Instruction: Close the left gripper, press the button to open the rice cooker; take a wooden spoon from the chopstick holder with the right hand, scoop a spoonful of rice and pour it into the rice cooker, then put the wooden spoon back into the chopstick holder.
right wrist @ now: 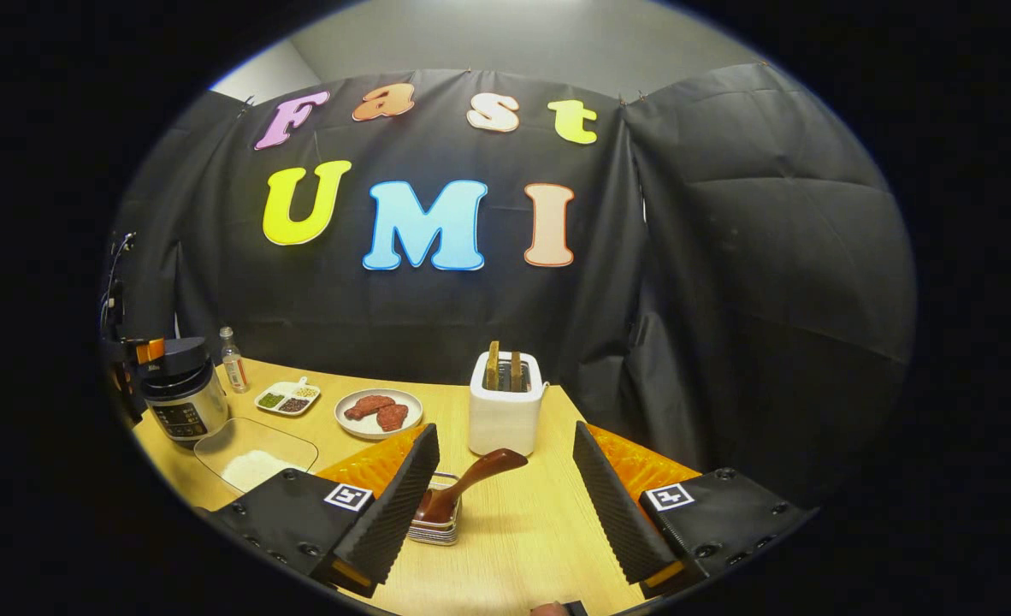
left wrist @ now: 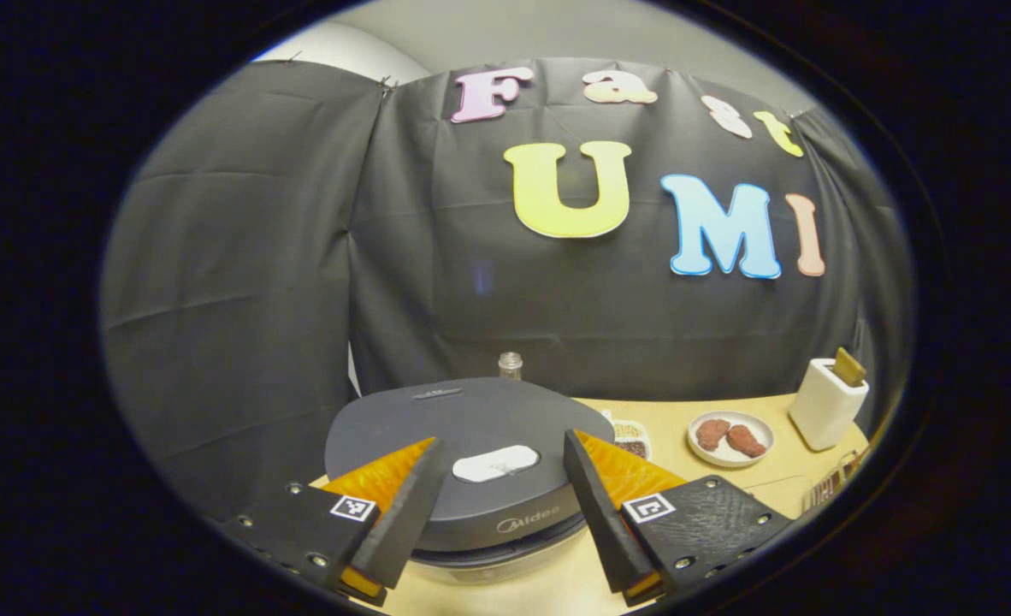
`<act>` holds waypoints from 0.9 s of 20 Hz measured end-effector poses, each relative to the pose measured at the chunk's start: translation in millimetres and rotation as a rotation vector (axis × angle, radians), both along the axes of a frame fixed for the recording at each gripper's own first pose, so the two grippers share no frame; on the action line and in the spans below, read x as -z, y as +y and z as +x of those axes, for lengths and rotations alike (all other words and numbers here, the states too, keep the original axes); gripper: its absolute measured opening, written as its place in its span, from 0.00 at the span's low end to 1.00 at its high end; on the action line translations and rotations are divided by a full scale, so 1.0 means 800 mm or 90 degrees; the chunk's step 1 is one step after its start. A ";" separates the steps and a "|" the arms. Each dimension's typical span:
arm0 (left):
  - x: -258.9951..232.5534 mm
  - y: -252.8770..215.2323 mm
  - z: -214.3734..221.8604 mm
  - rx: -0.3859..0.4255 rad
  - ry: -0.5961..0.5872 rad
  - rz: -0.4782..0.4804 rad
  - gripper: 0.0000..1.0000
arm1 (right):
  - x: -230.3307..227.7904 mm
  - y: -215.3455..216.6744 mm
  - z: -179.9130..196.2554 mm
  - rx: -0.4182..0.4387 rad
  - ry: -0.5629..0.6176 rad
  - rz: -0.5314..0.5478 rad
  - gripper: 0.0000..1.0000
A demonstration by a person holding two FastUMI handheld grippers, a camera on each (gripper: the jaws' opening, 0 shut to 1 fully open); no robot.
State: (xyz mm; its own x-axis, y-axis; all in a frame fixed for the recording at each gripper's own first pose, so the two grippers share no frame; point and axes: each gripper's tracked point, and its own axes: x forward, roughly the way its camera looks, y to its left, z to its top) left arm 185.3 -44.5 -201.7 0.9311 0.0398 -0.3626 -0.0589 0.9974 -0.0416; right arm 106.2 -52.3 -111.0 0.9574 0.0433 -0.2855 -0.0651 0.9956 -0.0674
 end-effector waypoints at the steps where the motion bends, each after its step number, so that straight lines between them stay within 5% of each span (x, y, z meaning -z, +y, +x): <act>1: 0.005 0.000 0.000 -0.002 0.004 0.004 0.89 | 0.000 -0.002 0.000 0.001 0.000 0.001 1.00; 2: 0.013 -0.002 -0.002 -0.004 0.011 0.007 0.85 | -0.001 -0.004 0.001 0.001 0.000 0.001 1.00; 3: 0.021 -0.004 -0.005 -0.005 0.020 0.011 0.94 | -0.002 -0.006 0.000 0.002 -0.001 0.000 1.00; 4: 0.029 -0.005 -0.007 -0.004 0.030 0.017 0.85 | -0.003 -0.007 0.000 0.002 -0.002 -0.001 1.00; 9: 0.030 -0.003 -0.010 -0.015 0.032 0.013 0.86 | -0.001 -0.013 -0.002 0.003 0.003 -0.003 1.00; 10: 0.034 -0.003 -0.010 -0.017 0.031 0.006 0.95 | -0.002 -0.012 -0.002 0.003 0.002 -0.003 1.00; 18: -0.003 -0.013 -0.023 -0.019 0.013 -0.030 0.85 | -0.023 0.005 -0.008 -0.035 -0.023 0.056 1.00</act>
State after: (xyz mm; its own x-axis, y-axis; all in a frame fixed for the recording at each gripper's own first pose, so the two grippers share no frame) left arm 167.2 -54.6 -199.4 0.9222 0.0501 -0.3835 -0.0898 0.9922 -0.0864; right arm 99.6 -48.3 -92.5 0.9625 0.1199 -0.2434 -0.1192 0.9927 0.0176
